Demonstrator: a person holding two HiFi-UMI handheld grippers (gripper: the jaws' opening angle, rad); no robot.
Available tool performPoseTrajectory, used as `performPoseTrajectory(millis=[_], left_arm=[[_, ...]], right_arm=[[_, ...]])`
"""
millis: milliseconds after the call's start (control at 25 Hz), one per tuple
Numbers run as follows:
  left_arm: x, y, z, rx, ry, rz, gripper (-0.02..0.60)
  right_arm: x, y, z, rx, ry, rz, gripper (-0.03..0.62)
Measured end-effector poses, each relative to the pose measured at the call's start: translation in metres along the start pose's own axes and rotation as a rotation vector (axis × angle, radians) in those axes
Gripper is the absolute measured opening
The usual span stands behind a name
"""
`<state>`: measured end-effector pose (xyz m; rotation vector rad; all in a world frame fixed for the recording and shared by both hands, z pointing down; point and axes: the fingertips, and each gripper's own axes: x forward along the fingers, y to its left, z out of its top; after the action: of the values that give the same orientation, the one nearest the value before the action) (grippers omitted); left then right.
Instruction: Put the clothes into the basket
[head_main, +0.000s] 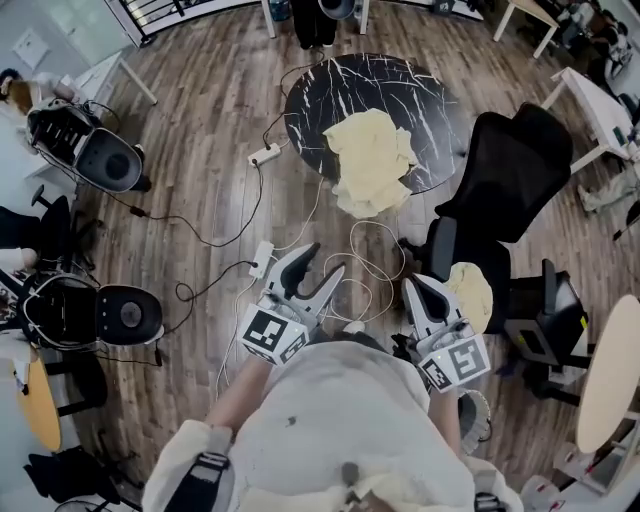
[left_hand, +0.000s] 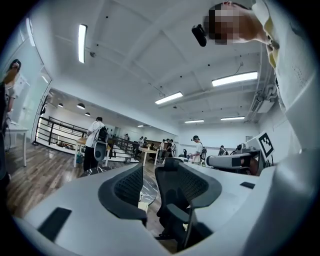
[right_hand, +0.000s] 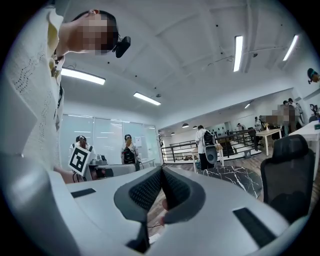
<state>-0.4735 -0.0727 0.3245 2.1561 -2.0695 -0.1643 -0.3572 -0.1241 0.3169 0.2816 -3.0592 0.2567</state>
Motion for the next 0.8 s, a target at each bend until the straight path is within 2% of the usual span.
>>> performPoseTrajectory(millis=[160, 320, 440, 640, 800], left_arm=[[0.020, -0.010, -0.009, 0.029, 0.023, 0.001, 0.236], [0.035, -0.009, -0.017, 0.004, 0.032, 0.008, 0.236], [0.051, -0.006, -0.017, 0.014, 0.040, 0.007, 0.236], [0.080, 0.007, -0.025, 0.034, 0.071, -0.032, 0.236], [0.110, 0.029, -0.032, 0.020, 0.081, -0.089, 0.236]], right_arm=[[-0.010, -0.029, 0.003, 0.037, -0.014, 0.000, 0.008], [-0.019, -0.046, 0.005, 0.056, -0.030, -0.015, 0.008], [-0.022, -0.056, 0.008, 0.057, -0.034, -0.027, 0.008], [-0.020, -0.074, 0.006, 0.062, -0.029, -0.077, 0.008], [-0.009, -0.093, 0.005, 0.079, -0.048, -0.156, 0.008]])
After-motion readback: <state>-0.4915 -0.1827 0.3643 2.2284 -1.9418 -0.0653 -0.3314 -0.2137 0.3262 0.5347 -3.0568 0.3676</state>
